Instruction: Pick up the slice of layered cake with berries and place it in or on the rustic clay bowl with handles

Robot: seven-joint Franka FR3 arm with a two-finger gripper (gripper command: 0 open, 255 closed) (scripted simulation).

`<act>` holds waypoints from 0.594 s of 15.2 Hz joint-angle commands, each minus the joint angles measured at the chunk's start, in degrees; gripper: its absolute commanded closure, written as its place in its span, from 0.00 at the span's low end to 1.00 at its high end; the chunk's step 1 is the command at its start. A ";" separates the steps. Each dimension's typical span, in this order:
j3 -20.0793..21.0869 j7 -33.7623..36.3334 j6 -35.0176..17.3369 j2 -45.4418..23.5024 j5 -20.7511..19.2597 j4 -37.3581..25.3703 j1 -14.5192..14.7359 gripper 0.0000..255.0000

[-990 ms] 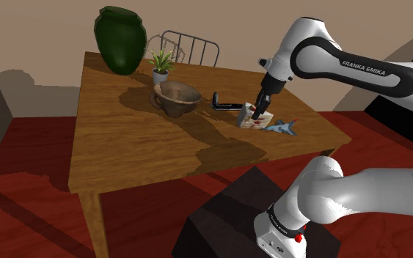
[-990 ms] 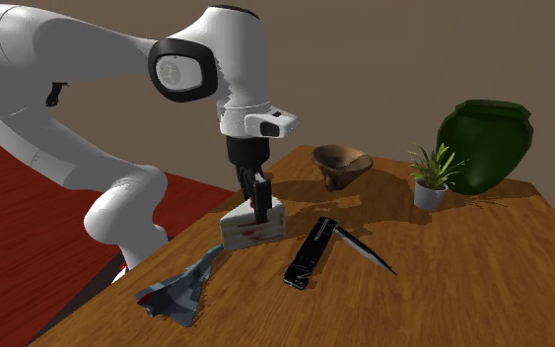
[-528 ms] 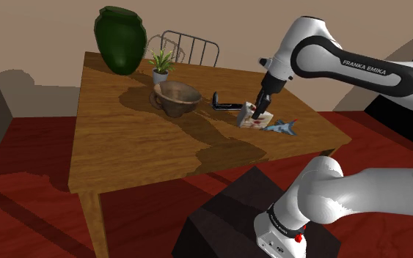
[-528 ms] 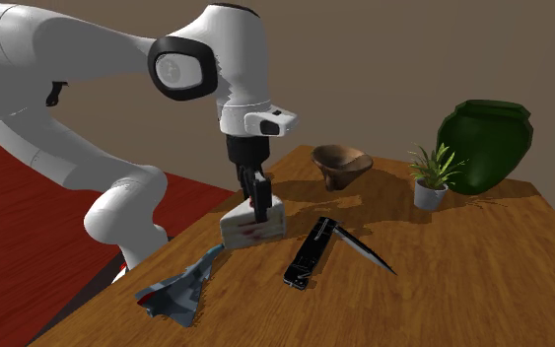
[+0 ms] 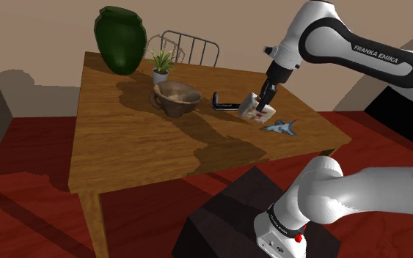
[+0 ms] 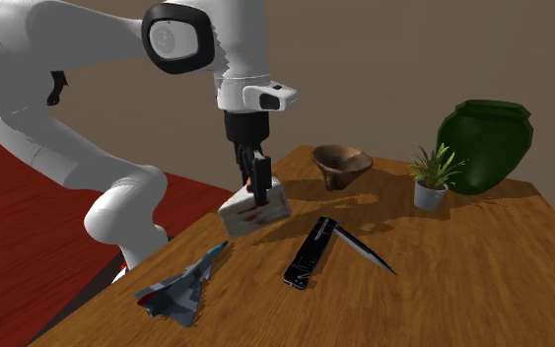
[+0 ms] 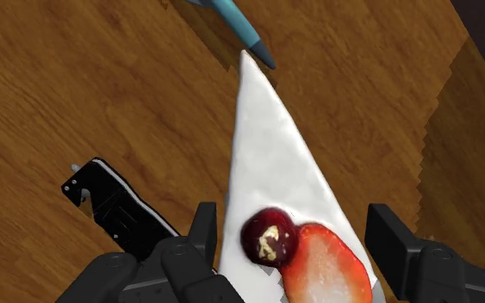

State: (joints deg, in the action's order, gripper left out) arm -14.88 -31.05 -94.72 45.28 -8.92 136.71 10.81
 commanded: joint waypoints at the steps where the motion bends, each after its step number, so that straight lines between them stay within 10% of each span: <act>1: 0.31 0.06 1.57 -0.26 0.27 -1.81 0.14 1.00; 9: 0.94 -0.09 7.10 -2.08 1.01 -9.15 0.61 1.00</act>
State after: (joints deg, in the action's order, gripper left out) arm -13.98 -31.11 -88.24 43.64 -8.01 128.62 11.34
